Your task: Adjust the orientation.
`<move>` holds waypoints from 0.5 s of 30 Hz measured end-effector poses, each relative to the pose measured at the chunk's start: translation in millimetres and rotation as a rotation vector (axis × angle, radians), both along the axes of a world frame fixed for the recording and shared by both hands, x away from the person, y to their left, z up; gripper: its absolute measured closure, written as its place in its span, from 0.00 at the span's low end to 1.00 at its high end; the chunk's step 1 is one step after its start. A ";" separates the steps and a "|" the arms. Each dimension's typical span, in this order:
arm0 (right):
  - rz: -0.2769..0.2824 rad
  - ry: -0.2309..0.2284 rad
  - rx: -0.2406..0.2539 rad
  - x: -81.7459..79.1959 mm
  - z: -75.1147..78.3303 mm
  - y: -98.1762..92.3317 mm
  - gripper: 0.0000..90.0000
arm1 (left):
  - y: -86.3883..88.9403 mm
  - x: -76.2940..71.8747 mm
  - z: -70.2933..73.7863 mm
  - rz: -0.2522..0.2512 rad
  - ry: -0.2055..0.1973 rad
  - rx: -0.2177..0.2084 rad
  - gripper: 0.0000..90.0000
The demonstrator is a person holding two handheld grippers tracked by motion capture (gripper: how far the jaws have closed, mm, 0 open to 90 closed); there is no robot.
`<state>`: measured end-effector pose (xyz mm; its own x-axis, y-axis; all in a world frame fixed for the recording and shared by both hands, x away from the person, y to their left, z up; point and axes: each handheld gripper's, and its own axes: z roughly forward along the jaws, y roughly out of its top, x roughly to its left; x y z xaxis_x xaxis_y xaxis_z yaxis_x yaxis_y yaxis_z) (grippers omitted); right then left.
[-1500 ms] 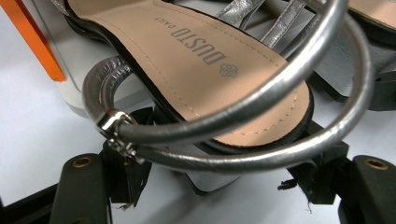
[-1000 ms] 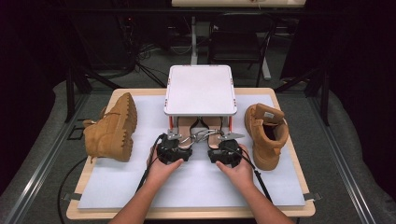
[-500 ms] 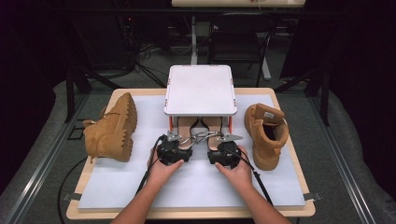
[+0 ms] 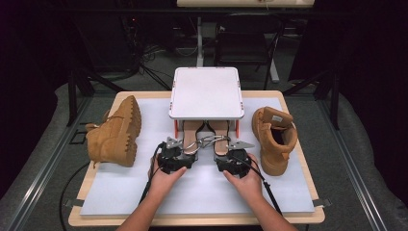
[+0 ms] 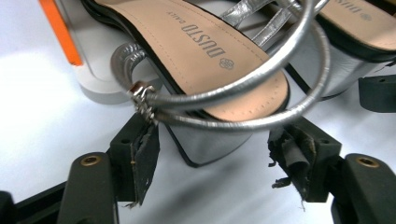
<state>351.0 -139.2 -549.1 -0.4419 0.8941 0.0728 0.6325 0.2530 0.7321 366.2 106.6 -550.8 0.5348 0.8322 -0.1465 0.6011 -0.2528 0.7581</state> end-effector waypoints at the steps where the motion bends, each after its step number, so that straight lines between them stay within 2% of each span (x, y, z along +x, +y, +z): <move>1: -0.001 -0.005 0.001 -3.8 2.3 -0.2 0.45 | 0.9 -3.6 0.0 0.012 -0.007 -0.013 0.39; 6: -0.015 -0.018 0.006 -7.8 2.6 -0.9 0.47 | 2.1 -9.4 -0.5 0.033 -0.019 -0.050 0.41; 11: -0.037 -0.024 0.026 -9.8 -0.4 -3.2 0.49 | 0.4 -11.8 -2.1 0.040 -0.008 -0.043 0.42; 15: -0.044 -0.023 0.029 -10.6 -0.8 -2.6 0.50 | -2.7 -13.2 -2.9 0.038 -0.014 -0.044 0.42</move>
